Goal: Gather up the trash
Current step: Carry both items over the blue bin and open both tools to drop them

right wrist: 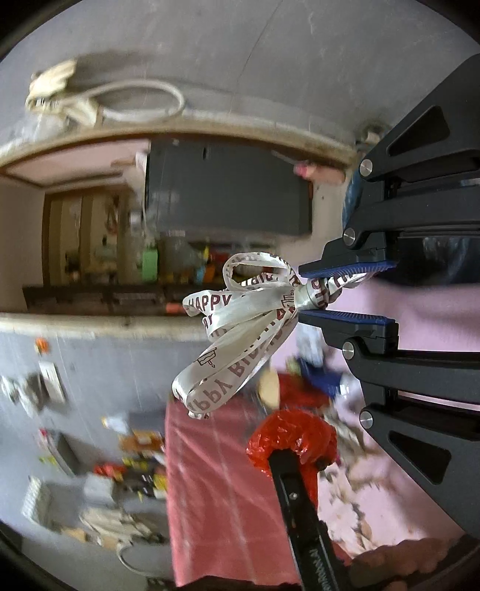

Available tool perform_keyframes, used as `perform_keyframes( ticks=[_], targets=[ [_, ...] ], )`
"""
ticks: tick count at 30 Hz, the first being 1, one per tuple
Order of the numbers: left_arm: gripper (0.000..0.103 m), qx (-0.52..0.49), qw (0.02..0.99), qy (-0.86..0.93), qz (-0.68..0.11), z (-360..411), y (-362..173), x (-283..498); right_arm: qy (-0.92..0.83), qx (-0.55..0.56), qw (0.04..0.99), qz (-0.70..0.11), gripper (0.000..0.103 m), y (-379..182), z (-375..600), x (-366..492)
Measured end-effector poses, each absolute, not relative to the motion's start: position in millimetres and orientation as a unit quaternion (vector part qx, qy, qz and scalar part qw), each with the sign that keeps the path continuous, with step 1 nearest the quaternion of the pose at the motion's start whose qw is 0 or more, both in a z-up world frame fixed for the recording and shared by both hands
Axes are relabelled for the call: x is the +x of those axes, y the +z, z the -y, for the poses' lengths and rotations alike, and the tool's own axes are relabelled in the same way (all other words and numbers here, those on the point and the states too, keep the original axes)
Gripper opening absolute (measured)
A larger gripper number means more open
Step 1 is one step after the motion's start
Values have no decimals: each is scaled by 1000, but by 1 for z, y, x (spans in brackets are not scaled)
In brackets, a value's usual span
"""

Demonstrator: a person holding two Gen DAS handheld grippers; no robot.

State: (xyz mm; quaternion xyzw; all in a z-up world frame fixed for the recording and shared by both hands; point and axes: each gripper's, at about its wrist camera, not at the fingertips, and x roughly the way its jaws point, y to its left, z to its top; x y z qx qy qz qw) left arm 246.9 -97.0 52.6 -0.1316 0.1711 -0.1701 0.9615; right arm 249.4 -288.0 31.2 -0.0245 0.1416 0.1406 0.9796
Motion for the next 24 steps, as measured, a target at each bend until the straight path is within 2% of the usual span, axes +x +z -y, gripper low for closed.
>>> perform_keyframes(
  ticks=[7,15,24],
  targets=[
    [37,-121,961,-189,-163,162,47,286,86,6,986,-143,15,30,346,270],
    [37,-112,951,-197,-212,220,21,327,50,50,981,-180,16,1,394,289],
    [37,-75,950,-170,-250,251,-16,348,51,69,969,-230,16,-33,412,305]
  ],
)
